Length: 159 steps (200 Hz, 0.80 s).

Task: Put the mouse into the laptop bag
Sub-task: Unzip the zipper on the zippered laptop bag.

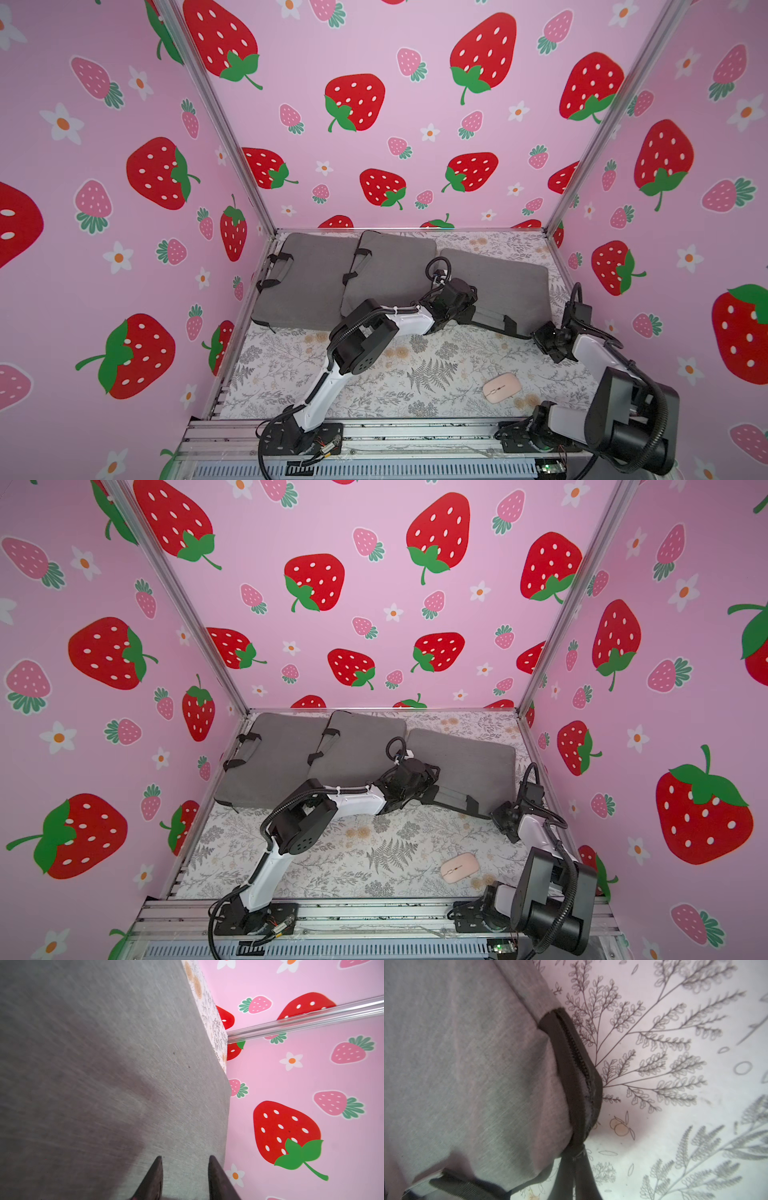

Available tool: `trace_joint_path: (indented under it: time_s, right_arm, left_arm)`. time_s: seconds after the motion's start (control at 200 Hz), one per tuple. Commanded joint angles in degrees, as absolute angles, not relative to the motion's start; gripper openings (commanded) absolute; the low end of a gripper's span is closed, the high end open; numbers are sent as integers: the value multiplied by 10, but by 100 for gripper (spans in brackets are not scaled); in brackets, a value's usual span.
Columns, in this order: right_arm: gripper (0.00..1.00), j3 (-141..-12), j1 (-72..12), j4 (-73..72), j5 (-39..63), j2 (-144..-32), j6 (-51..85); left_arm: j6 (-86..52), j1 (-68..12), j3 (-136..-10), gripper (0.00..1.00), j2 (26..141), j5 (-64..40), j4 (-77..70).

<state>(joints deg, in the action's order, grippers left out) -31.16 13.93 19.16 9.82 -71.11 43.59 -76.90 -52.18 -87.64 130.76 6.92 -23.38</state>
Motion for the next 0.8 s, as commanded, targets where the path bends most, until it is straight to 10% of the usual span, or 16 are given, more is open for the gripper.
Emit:
trace_joint_path:
  time_s: [0.0,0.79]
  right_arm:
    - [0,-307,118,250,100,-683,432]
    - [0,-426,237,326,53,-712,401]
  left_arm:
    - [-769,-522,-871,37,1301,84,-222]
    - [-504,-505,-701,40,1044,140,-8]
